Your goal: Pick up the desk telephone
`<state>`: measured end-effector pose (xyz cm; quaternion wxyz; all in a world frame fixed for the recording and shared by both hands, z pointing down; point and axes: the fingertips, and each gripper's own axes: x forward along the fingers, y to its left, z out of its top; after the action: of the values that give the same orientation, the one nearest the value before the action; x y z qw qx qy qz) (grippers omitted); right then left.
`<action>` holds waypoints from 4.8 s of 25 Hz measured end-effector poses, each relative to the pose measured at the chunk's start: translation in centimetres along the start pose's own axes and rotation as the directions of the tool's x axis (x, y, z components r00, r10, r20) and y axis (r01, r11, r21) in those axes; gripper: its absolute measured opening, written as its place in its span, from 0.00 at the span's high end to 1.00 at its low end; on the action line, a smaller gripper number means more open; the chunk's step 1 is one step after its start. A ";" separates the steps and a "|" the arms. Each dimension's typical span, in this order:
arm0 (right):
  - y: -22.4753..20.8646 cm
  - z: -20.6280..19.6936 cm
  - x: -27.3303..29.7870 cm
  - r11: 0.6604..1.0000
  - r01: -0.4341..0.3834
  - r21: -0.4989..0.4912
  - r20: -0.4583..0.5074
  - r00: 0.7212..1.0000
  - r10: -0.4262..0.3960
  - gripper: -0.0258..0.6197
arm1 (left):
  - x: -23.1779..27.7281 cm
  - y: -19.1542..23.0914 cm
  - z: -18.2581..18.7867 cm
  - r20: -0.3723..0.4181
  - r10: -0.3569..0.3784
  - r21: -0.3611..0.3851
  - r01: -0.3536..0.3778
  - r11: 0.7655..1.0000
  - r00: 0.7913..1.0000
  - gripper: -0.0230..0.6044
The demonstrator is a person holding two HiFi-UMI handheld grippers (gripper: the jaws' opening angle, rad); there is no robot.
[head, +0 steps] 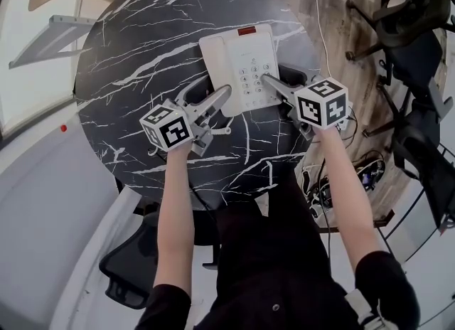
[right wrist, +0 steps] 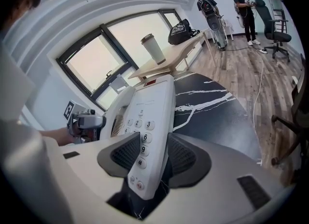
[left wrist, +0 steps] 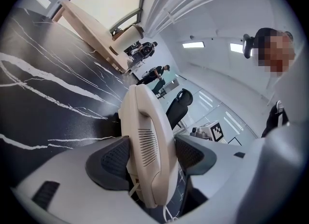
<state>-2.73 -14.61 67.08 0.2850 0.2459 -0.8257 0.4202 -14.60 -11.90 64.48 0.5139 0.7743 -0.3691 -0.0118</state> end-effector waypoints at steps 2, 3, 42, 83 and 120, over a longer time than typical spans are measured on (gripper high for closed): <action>0.0 0.0 0.0 1.000 0.008 0.002 -0.005 1.000 -0.008 0.66 | 0.0 0.0 0.0 0.003 0.012 -0.001 -0.012 1.000 1.000 0.47; 0.0 0.0 0.0 1.000 0.013 0.005 -0.008 1.000 -0.013 0.66 | 0.0 -0.1 0.0 0.004 0.018 -0.001 -0.018 1.000 1.000 0.47; 6.7 1.0 -11.4 0.993 -0.027 -0.117 0.038 0.999 0.031 0.67 | -5.4 -14.0 -1.6 0.173 0.142 0.028 -0.149 0.988 0.975 0.52; 20.5 15.9 -20.1 0.927 -0.125 -0.354 0.310 0.919 0.243 0.68 | -16.1 -28.1 12.2 0.485 0.098 0.337 -0.289 0.896 0.869 0.52; 25.1 18.8 -24.8 0.877 -0.107 -0.468 0.378 0.873 0.309 0.69 | -19.5 -33.3 14.0 0.592 0.037 0.382 -0.320 0.867 0.805 0.51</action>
<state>-6.15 -12.95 27.23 0.0895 0.1723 -0.9627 0.1883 -15.71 -4.88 24.06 0.1792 0.7953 -0.5700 -0.1026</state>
